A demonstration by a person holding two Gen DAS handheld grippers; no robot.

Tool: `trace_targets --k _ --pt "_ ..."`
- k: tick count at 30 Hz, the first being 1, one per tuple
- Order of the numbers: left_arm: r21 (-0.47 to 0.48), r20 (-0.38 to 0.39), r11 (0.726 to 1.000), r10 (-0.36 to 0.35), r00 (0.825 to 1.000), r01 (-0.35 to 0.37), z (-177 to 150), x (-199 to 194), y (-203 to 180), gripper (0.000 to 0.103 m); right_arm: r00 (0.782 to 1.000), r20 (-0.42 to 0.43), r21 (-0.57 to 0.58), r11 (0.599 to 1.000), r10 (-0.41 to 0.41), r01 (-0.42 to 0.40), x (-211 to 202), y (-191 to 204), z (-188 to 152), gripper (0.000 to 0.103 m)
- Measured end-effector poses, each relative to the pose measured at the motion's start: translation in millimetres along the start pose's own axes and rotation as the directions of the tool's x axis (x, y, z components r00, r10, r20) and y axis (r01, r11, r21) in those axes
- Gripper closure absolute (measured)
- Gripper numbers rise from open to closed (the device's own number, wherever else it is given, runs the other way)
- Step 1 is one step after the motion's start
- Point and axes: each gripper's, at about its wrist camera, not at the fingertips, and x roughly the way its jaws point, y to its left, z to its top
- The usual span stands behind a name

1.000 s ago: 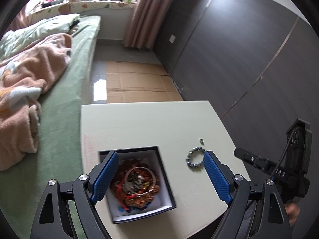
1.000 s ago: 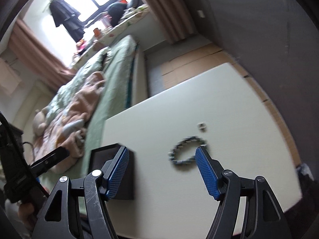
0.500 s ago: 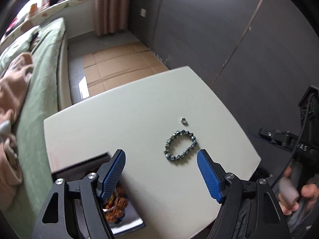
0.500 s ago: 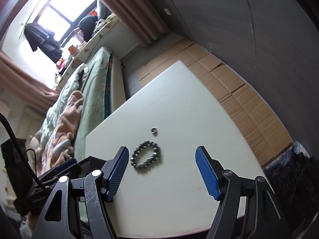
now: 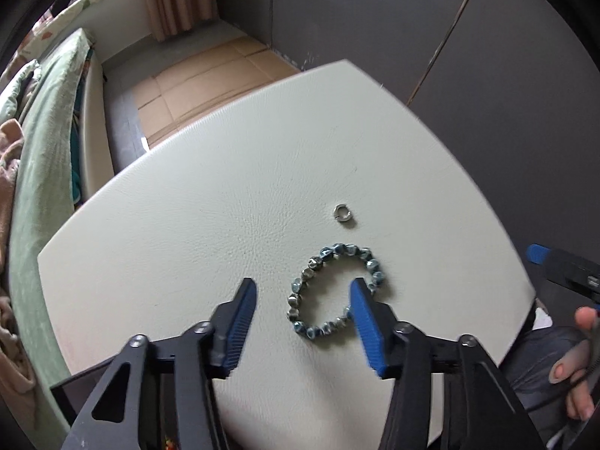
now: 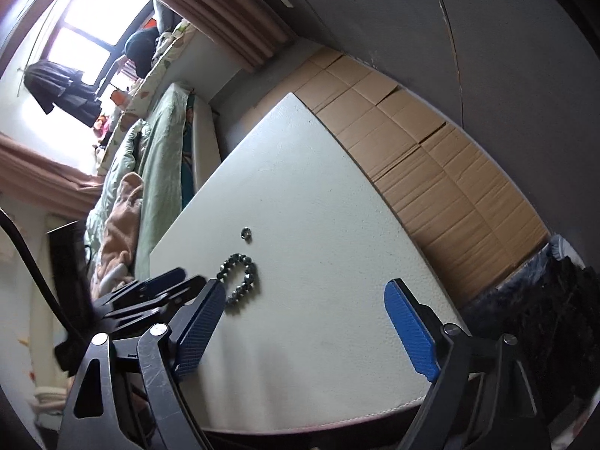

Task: Organize jewelry
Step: 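Reach the left tool to the dark grey bead bracelet and grasp it, then lift the bead bracelet with the left tool while the right tool reaches the silver ring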

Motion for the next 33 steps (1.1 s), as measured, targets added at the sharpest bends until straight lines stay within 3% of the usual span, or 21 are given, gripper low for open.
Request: trace_targets --k 1,6,9,12,17,22,29,33 --pt "-0.001 -0.011 1.000 0.006 1.000 -0.006 0.9 4.5 0.6 0.058 1.000 -0.008 0.003 1.000 0.003 -0.003 1.9 -0.6 0.1 0.002" --pt "-0.008 -0.022 1.000 -0.010 1.000 0.010 0.5 16.2 3.8 0.073 1.000 -0.014 -0.001 1.000 0.002 -0.002 5.9 0.1 5.9 0.002" --pt "-0.009 -0.008 1.000 -0.009 1.000 0.009 -1.8 16.3 5.9 0.089 0.999 -0.006 -0.021 0.999 -0.032 0.032 10.2 6.5 13.6 0.002" --pt "0.001 -0.006 1.000 -0.024 1.000 0.024 -2.9 14.8 6.2 0.092 0.998 -0.003 -0.058 0.996 -0.065 0.065 16.7 17.9 22.2 0.002" --pt "-0.035 0.036 0.997 -0.065 0.997 0.066 -3.2 -0.2 11.8 0.092 0.996 -0.064 -0.127 0.991 -0.054 0.046 40.7 39.7 33.5 0.003" --pt "-0.067 0.095 0.992 -0.097 0.991 0.104 -1.8 -24.8 21.7 0.092 0.994 -0.069 -0.235 0.970 -0.086 0.067 55.0 63.8 39.0 0.028" --pt "-0.123 0.171 0.983 -0.117 0.978 0.139 -4.7 -53.7 37.9 0.092 0.984 -0.116 -0.361 0.929 -0.132 0.082 81.1 85.5 39.7 0.046" --pt "-0.156 0.211 0.975 -0.125 0.970 0.159 -6.4 -67.9 50.6 0.092 0.979 -0.178 -0.346 0.938 -0.100 0.033 97.0 85.1 45.8 0.057"
